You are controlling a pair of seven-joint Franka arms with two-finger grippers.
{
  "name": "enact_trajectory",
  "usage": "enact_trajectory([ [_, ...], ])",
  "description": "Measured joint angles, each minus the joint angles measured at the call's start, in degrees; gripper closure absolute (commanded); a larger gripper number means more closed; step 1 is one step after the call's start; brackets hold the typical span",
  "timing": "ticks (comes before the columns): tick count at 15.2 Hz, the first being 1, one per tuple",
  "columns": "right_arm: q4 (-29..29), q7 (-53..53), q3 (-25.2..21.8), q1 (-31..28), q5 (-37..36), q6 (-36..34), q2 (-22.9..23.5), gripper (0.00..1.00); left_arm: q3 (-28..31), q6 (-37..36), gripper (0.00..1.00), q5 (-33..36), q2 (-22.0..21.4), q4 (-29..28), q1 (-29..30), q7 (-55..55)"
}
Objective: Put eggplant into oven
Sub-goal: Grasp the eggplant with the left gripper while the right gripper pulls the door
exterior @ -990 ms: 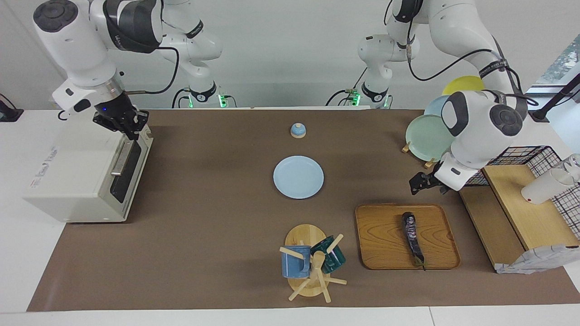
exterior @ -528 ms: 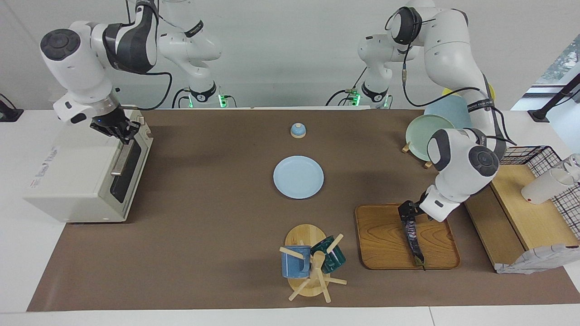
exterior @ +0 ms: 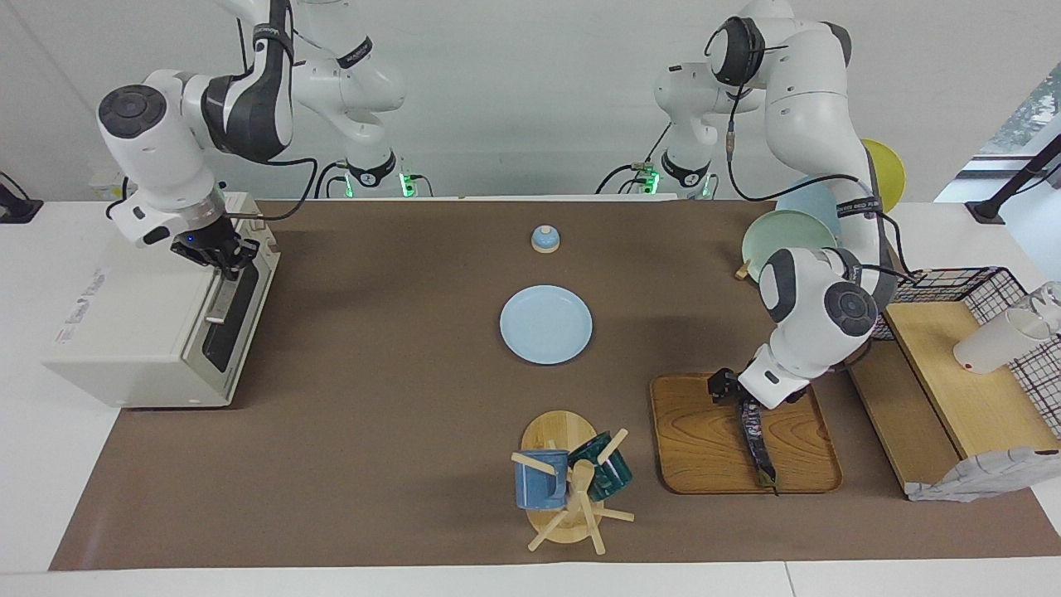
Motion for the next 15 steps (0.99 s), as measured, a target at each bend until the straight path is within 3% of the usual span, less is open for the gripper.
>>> enact_trajectory([
  [1, -0.8, 0.0, 0.1, 0.5, 0.0, 0.7, -0.4, 1.0, 0.0, 0.0, 0.37, 0.0, 0.0, 0.0, 0.0, 0.1],
  [2, -1.4, 0.0, 0.2, 1.5, 0.1, 1.2, -0.6, 1.0, 0.0, 0.0, 0.78, 0.0, 0.0, 0.0, 0.0, 0.1],
  [3, -1.9, 0.1, 0.3, 2.6, 0.2, 1.6, -0.6, 1.0, 0.1, 0.0, 1.0, 0.0, 0.0, 0.0, 0.0, 0.1],
  [6, -3.7, 2.3, 0.6, 5.7, 1.4, 3.6, 0.4, 1.0, 0.5, -0.9, 1.0, 0.1, -0.2, 0.6, 0.0, 0.2],
  [9, -5.6, 3.1, 1.2, 6.6, 7.1, 8.0, 3.5, 1.0, 0.7, -3.6, 1.0, 0.1, -1.6, 2.4, 0.2, 0.2],
  [15, -8.4, 3.7, 1.6, 7.8, 9.0, 15.4, 7.2, 1.0, -0.1, -19.3, 1.0, -3.0, -14.7, 2.0, -1.9, -10.5],
])
